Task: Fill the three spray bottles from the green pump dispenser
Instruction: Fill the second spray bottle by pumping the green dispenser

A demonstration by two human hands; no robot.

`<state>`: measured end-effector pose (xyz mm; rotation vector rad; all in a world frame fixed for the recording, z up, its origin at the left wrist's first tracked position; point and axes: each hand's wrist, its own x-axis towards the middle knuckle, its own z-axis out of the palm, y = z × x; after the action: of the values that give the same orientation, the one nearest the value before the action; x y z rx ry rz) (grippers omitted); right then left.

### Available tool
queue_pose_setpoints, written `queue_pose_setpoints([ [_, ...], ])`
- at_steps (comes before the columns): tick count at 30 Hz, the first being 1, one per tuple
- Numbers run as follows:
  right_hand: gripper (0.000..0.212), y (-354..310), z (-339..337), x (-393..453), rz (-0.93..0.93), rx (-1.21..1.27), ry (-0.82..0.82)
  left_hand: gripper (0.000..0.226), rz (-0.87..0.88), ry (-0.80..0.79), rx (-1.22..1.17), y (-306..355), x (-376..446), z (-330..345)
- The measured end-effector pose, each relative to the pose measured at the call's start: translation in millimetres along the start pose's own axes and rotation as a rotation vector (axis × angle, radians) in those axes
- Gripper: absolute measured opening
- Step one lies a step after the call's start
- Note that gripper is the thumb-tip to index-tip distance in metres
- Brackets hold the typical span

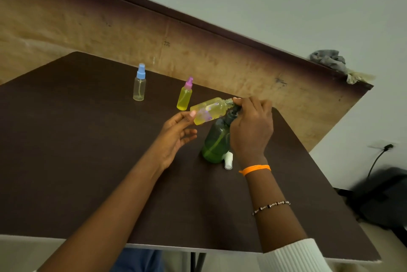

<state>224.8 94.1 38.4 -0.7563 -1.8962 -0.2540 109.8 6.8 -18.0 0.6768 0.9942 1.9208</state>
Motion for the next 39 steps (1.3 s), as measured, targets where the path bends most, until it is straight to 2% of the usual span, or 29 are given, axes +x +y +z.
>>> queue_pose_setpoints([
  [4,0.036,2,-9,14,0.01,0.026,-0.07,0.028,0.004,-0.016,-0.001,3,0,2],
  [9,0.047,-1,11,-26,0.04,0.069,0.025,0.031,0.01,-0.009,-0.009,1,4,-1],
  [15,0.029,8,3,-1,-0.115,0.008,0.033,0.033,0.001,-0.005,0.004,2,2,-1],
  [17,0.032,8,-1,9,-0.149,-0.011,0.007,0.033,-0.002,-0.004,0.003,3,3,0],
  [23,0.038,1,11,-22,-0.044,0.026,0.057,0.035,0.005,-0.009,0.005,2,4,-2],
  [32,0.033,7,-6,11,-0.163,-0.003,-0.023,0.03,0.008,-0.015,-0.011,4,-2,0],
  [36,0.037,6,4,-5,-0.052,0.041,0.014,0.031,0.0,-0.014,-0.063,2,3,0],
  [39,0.039,3,11,-18,-0.019,0.022,0.024,0.022,-0.021,-0.001,-0.118,-2,5,-1],
])
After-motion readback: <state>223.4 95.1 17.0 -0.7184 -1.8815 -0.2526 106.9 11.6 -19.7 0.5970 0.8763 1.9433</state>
